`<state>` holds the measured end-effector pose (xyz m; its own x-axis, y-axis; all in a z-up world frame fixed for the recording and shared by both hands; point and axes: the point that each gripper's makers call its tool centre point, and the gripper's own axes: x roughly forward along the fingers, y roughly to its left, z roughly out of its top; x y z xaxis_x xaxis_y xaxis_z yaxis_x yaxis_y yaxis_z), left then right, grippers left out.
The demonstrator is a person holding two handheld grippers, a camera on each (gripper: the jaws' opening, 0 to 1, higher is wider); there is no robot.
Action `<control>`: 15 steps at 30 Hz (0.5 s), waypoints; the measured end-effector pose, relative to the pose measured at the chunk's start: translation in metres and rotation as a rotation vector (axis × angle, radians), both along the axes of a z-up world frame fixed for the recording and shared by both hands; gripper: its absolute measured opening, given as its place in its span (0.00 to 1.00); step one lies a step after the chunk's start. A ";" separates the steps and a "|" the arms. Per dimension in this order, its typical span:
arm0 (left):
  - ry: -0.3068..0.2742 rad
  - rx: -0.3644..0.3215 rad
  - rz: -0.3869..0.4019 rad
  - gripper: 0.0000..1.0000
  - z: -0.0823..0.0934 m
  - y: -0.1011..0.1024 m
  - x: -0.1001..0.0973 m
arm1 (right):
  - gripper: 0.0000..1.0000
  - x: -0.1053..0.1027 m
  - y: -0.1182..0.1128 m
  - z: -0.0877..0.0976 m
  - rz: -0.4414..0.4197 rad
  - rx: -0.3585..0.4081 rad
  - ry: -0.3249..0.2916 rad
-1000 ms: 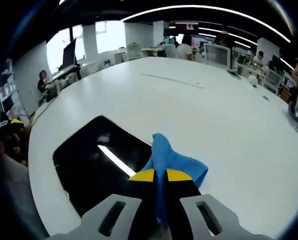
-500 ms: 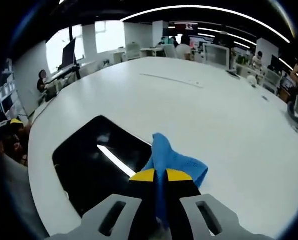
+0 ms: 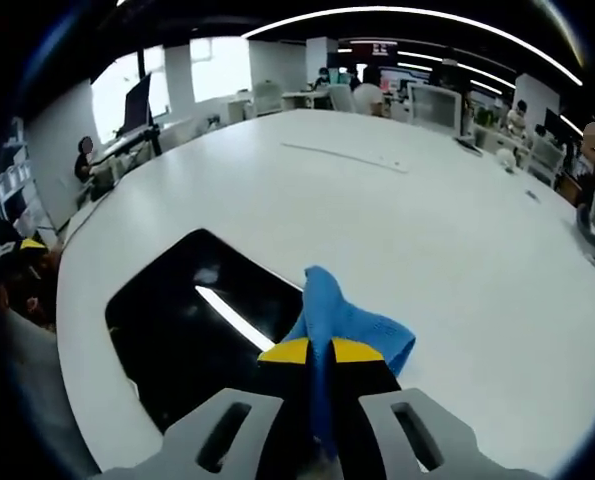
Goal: Wipe the mirror surface with the cleaning cloth until all visible marks leave the cleaned area.
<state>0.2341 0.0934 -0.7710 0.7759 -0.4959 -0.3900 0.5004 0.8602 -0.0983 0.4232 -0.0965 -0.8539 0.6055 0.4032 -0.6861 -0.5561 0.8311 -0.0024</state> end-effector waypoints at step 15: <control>-0.007 -0.002 0.001 0.92 0.001 0.000 0.001 | 0.01 -0.001 0.000 0.001 -0.024 0.007 0.002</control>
<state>0.2346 0.0934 -0.7703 0.7791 -0.4958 -0.3836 0.4999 0.8606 -0.0970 0.4219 -0.0962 -0.8532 0.6140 0.3936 -0.6842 -0.5360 0.8442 0.0046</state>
